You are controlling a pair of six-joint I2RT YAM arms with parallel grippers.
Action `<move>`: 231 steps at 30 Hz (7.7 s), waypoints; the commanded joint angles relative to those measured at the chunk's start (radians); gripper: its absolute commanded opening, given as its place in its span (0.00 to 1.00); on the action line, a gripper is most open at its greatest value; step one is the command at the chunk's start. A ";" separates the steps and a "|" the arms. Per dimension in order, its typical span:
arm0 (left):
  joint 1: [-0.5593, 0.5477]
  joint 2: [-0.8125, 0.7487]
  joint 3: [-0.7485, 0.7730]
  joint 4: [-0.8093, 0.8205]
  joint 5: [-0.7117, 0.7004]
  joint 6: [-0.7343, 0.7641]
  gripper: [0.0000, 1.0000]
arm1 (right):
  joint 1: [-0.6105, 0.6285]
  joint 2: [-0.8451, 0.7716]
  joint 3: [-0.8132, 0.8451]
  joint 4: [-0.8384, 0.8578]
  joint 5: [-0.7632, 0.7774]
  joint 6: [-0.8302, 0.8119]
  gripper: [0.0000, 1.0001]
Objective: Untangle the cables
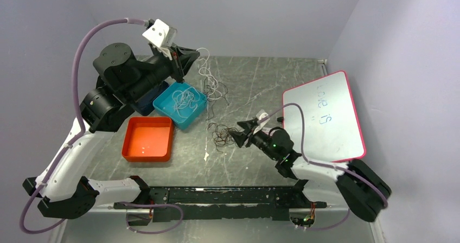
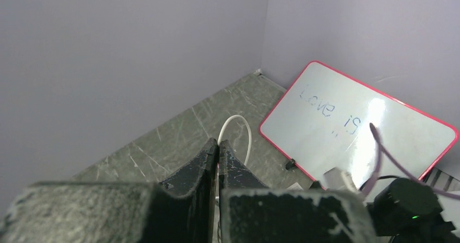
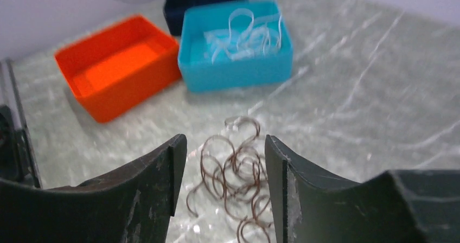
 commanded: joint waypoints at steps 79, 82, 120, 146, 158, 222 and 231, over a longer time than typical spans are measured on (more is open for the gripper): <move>-0.005 0.007 -0.060 0.110 -0.104 -0.068 0.07 | 0.104 0.404 0.429 0.374 0.287 0.331 0.39; -0.004 0.013 -0.047 0.099 -0.096 -0.064 0.07 | 0.103 0.394 0.392 0.332 0.323 0.340 0.22; 0.385 0.401 0.572 -0.020 -0.084 0.137 0.07 | 0.100 -0.215 -0.126 -0.378 0.441 0.476 0.00; 0.390 0.186 0.167 0.032 0.202 0.046 0.07 | 0.100 -0.577 0.234 -0.867 0.434 0.108 0.68; 0.390 0.102 0.000 -0.001 0.370 0.031 0.07 | 0.099 -0.363 0.390 -0.412 0.169 -0.221 0.67; 0.494 0.487 -0.504 0.097 0.021 -0.043 0.07 | 0.099 -0.399 0.215 -0.553 0.242 0.129 0.80; 0.494 0.613 -0.503 0.123 0.064 -0.091 0.07 | 0.100 -0.419 0.206 -0.573 0.247 0.127 0.80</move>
